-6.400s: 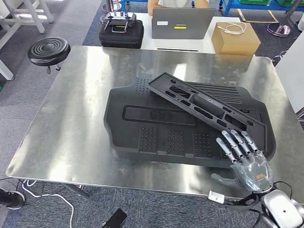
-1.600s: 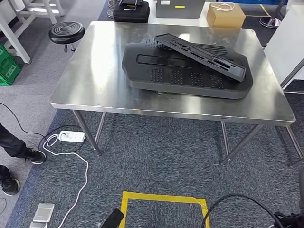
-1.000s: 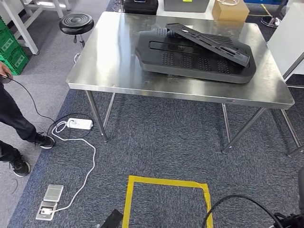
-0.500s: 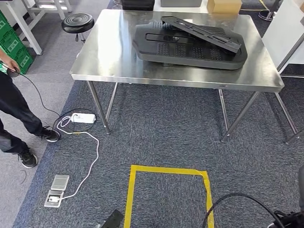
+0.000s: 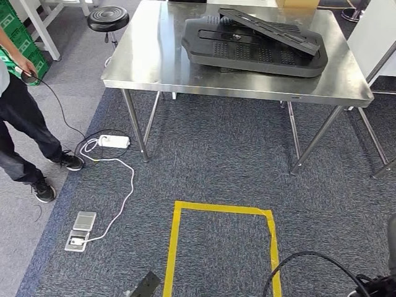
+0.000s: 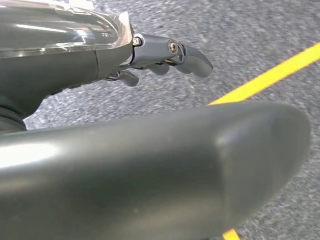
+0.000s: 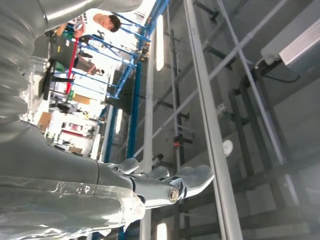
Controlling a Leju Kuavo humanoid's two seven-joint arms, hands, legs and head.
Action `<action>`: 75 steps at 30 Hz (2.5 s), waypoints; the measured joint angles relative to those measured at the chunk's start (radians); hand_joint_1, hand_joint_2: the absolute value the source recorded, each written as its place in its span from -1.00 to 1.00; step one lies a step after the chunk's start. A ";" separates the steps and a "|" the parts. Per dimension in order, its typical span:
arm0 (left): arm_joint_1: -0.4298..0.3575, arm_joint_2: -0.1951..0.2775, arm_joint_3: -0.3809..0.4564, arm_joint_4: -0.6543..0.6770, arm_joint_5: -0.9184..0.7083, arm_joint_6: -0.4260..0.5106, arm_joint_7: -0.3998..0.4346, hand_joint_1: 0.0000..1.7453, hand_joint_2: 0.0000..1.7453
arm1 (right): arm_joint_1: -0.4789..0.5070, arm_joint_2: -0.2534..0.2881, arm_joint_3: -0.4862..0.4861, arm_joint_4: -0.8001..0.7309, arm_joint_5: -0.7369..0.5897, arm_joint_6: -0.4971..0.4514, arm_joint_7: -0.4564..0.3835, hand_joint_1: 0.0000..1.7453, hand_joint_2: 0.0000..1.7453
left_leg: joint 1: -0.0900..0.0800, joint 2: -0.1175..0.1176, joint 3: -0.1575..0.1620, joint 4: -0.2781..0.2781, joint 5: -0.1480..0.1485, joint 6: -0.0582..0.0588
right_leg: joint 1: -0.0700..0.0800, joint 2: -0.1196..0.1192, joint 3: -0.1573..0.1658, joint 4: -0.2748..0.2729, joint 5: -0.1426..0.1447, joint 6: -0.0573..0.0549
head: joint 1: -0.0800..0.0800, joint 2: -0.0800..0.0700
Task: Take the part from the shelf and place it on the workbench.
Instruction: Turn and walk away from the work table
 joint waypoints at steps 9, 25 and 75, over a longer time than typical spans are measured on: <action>-0.004 0.001 0.000 0.000 0.000 0.000 0.000 -1.00 -1.00 | 0.000 -0.001 -0.001 0.003 -0.002 0.000 0.000 -1.00 1.00 | 0.003 0.009 -0.127 0.009 0.096 0.017 | -0.014 0.007 0.056 0.178 -0.134 0.024 | 0.003 0.000; 0.002 0.001 0.002 0.000 0.009 0.006 0.000 -1.00 -1.00 | 0.041 -0.001 0.026 0.014 -0.048 0.000 0.000 -1.00 1.00 | 0.005 0.003 -0.123 0.145 0.025 -0.025 | -0.006 -0.001 0.092 -0.040 -0.068 -0.030 | -0.001 0.000; 0.005 0.001 0.025 0.000 0.008 0.006 0.003 -1.00 -1.00 | 0.064 -0.003 0.025 0.043 -0.018 0.000 -0.002 -1.00 1.00 | 0.003 -0.038 -0.107 0.016 0.083 -0.006 | -0.012 0.037 0.114 -0.025 -0.088 0.006 | 0.000 0.000</action>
